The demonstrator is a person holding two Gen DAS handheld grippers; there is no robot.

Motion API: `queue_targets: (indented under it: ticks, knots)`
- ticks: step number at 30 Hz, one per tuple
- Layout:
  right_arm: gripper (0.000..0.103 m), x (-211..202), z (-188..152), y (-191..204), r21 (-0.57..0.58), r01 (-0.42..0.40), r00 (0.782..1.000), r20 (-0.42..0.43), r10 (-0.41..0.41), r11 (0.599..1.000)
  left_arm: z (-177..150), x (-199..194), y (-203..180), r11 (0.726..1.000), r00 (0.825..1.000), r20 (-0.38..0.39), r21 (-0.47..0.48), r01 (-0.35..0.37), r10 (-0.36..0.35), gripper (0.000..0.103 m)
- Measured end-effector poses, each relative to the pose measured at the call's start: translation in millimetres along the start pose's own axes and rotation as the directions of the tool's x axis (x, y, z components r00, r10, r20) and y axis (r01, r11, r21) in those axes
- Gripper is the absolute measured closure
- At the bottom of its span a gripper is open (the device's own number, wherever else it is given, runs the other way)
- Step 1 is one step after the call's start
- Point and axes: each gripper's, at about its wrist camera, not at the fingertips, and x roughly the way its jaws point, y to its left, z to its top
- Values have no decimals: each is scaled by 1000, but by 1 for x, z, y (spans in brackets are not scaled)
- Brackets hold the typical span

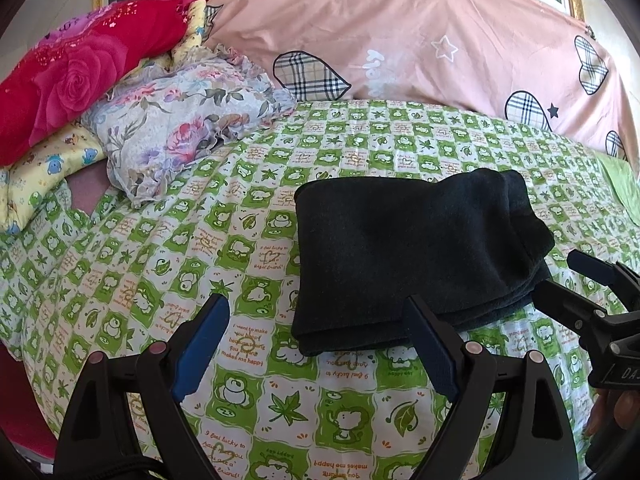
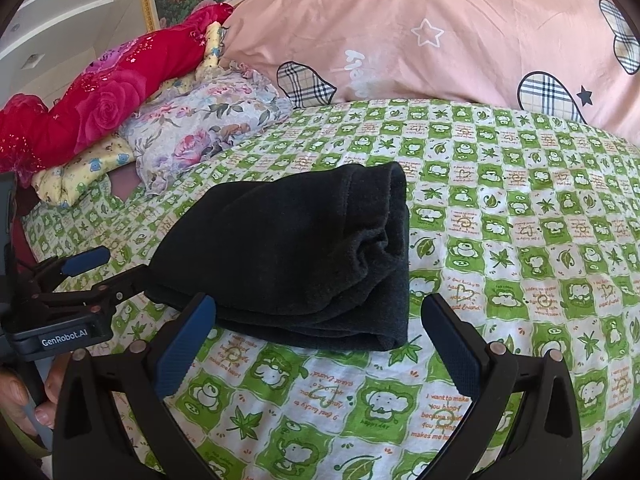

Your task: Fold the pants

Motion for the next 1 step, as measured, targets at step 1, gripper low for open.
queue_targets:
  ticks: [1]
  knots:
    - [1, 0, 0, 0, -1, -3, 1000, 0, 3, 1000, 0, 0, -1, 1000, 1000, -2, -1, 0, 0, 14]
